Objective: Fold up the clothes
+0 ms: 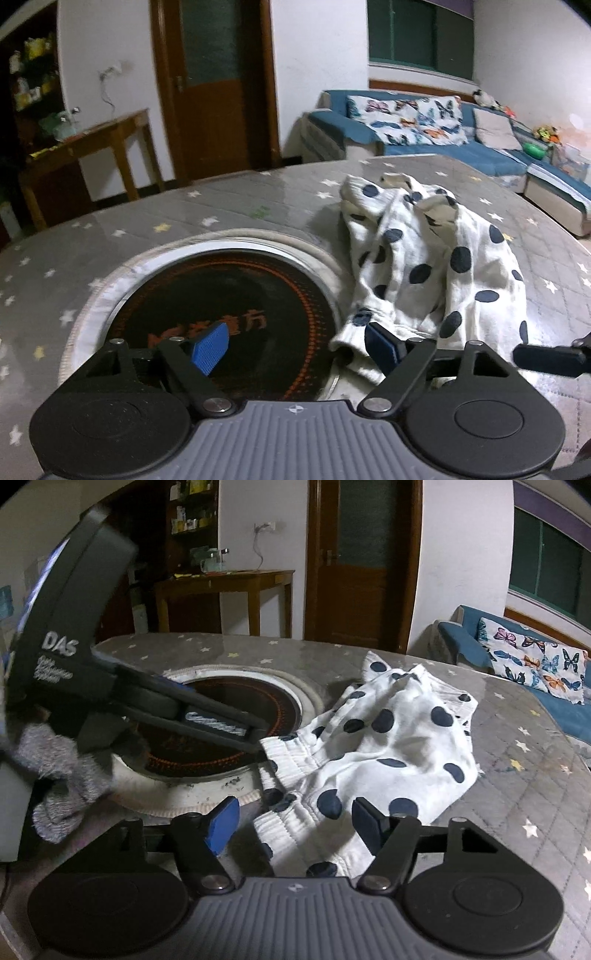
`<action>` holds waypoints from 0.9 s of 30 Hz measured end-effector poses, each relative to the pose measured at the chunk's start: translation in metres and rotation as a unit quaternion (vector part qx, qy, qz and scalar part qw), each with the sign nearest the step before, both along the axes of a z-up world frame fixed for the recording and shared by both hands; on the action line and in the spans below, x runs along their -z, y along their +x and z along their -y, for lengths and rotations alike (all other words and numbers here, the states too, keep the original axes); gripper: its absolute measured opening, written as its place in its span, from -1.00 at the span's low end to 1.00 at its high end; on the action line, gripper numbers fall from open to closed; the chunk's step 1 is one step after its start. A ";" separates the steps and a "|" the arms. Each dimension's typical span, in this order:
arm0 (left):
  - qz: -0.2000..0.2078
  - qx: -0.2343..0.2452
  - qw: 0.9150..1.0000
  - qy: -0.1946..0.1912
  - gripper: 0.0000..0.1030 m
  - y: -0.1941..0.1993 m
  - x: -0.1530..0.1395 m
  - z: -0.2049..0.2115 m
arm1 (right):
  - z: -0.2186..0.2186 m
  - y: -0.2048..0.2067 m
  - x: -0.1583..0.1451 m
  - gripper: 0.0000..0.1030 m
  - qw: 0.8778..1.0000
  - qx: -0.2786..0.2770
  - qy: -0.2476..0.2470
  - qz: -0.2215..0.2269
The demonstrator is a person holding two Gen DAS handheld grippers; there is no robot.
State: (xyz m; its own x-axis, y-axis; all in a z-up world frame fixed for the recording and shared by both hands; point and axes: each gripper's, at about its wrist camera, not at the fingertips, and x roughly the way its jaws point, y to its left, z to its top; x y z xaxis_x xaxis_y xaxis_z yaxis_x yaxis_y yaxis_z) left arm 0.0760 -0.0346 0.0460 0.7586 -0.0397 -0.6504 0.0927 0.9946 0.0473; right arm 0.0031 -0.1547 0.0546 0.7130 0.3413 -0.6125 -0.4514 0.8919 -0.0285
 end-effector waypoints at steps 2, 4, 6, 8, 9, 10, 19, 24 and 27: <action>-0.006 0.010 1.000 -0.002 0.62 0.007 0.005 0.004 | -0.002 0.002 0.005 0.23 1.000 0.000 -0.008 -0.004; -0.014 0.021 1.000 -0.008 0.63 0.013 0.009 0.007 | -0.002 0.004 0.010 0.13 1.000 0.004 -0.013 -0.007; -0.021 0.034 0.999 -0.012 0.61 0.017 0.013 0.010 | 0.002 0.006 0.013 0.00 1.000 0.009 -0.010 -0.013; -0.028 0.045 0.998 -0.018 0.61 0.022 0.018 0.013 | 0.007 0.007 0.015 -0.10 1.000 0.013 -0.004 -0.016; -0.032 0.049 0.998 -0.023 0.54 0.024 0.020 0.014 | 0.010 0.007 0.014 -0.17 1.000 0.015 0.000 -0.016; -0.037 0.053 0.998 -0.028 0.41 0.026 0.022 0.014 | 0.013 0.007 0.014 -0.20 1.000 0.017 0.005 -0.016; -0.041 0.086 0.993 -0.064 -0.74 0.024 0.021 0.017 | 0.046 -0.001 0.006 -0.39 0.997 0.034 0.060 -0.019; -0.026 0.079 0.994 -0.077 -0.83 0.007 0.007 0.014 | 0.064 -0.010 -0.009 -0.40 0.995 0.040 0.091 -0.007; -0.011 0.072 0.994 -0.083 -0.84 -0.010 -0.004 0.011 | 0.072 -0.019 -0.018 -0.40 0.994 0.035 0.104 -0.002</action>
State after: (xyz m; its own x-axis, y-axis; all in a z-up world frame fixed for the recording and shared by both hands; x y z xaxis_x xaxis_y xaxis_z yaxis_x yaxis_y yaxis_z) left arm 0.0662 -0.0451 0.0497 0.7223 -0.2545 -0.6430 0.2338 0.9649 -0.1194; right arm -0.0156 -0.2262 0.0725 0.7372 0.4109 -0.5364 -0.3878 0.9074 0.1620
